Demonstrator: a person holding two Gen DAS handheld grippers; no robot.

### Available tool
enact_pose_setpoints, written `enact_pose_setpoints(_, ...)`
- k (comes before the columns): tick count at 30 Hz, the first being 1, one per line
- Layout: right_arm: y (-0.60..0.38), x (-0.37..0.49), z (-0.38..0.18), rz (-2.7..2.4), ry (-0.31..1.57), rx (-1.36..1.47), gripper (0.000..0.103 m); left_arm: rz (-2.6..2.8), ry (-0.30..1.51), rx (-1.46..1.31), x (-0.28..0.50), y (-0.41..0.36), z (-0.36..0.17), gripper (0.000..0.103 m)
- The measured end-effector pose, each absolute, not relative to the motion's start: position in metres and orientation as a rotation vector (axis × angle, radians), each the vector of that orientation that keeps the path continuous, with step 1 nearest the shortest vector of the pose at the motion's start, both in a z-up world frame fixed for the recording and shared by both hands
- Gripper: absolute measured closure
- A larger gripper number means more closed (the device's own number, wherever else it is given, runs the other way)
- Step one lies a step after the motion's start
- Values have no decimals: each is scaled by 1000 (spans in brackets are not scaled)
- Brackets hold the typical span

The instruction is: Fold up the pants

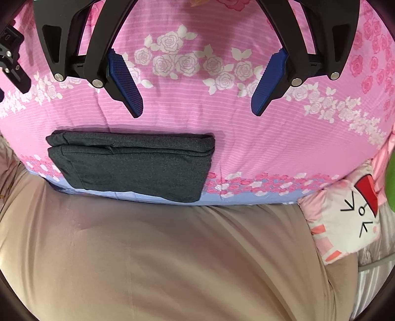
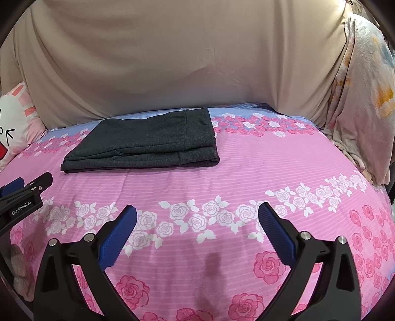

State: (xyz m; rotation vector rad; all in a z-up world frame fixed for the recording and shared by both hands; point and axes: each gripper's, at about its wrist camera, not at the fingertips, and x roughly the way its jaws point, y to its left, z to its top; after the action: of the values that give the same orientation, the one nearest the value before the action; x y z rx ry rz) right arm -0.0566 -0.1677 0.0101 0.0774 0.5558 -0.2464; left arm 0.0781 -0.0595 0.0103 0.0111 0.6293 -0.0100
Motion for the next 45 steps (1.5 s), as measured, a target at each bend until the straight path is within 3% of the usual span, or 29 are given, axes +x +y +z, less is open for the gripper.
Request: enact_pose_setpoints(45, -163, -57, 11, -245, 554, 76, 6, -45, 642, 113, 74, -75, 8, 11)
